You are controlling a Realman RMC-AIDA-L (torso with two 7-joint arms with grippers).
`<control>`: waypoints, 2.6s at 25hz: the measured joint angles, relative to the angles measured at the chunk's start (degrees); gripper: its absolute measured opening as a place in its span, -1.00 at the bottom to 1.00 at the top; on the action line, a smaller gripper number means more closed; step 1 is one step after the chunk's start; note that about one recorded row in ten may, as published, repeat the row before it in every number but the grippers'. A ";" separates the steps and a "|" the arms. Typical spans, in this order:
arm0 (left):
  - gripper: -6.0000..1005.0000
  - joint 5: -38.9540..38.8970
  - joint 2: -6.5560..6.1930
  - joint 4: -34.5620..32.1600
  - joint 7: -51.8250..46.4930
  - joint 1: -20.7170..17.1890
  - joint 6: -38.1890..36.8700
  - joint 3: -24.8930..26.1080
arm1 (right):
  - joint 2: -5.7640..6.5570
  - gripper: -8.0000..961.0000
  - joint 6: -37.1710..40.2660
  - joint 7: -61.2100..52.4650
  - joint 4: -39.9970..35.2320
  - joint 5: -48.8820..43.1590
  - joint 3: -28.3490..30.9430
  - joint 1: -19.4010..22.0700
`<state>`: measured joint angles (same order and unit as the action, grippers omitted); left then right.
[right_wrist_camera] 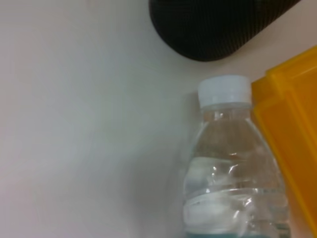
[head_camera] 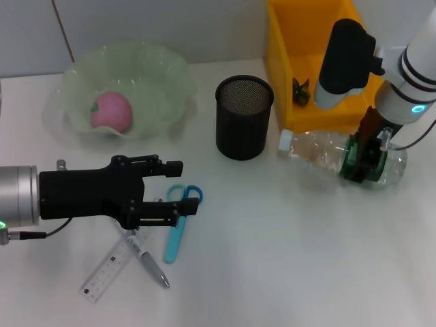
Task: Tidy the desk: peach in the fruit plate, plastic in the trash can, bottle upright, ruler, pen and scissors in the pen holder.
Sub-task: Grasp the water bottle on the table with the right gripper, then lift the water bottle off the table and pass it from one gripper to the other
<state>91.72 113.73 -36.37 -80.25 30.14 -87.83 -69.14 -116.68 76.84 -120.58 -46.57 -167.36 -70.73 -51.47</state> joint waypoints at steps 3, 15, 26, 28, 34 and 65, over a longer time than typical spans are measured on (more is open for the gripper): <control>0.56 0.04 0.00 -0.02 0.00 0.11 -0.02 0.06 | -0.30 0.64 -0.31 0.15 0.41 0.04 -0.01 0.14; 0.56 0.39 0.00 -0.02 -0.05 0.53 -0.07 0.52 | -1.10 0.64 -0.50 0.34 0.51 0.28 0.52 0.49; 0.56 0.39 -0.18 -0.03 -0.09 0.53 -0.34 0.51 | -1.44 0.63 -0.29 0.35 0.27 0.54 0.68 0.77; 0.56 0.39 -0.20 -0.02 -0.09 0.53 -0.46 0.56 | -1.44 0.63 -0.23 0.35 0.48 0.54 0.66 0.64; 0.56 0.39 -0.27 -0.10 -0.09 0.41 -0.54 0.59 | -1.63 0.63 1.79 0.83 -0.76 1.66 0.72 0.94; 0.56 -0.10 2.73 -0.32 0.58 -1.53 -1.60 10.70 | -2.41 0.62 6.52 41.46 -3.22 62.11 11.01 24.01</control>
<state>91.61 116.47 -36.69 -79.67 28.61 -89.43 -58.44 -119.09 83.35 -79.12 -49.79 -105.25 -59.72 -27.46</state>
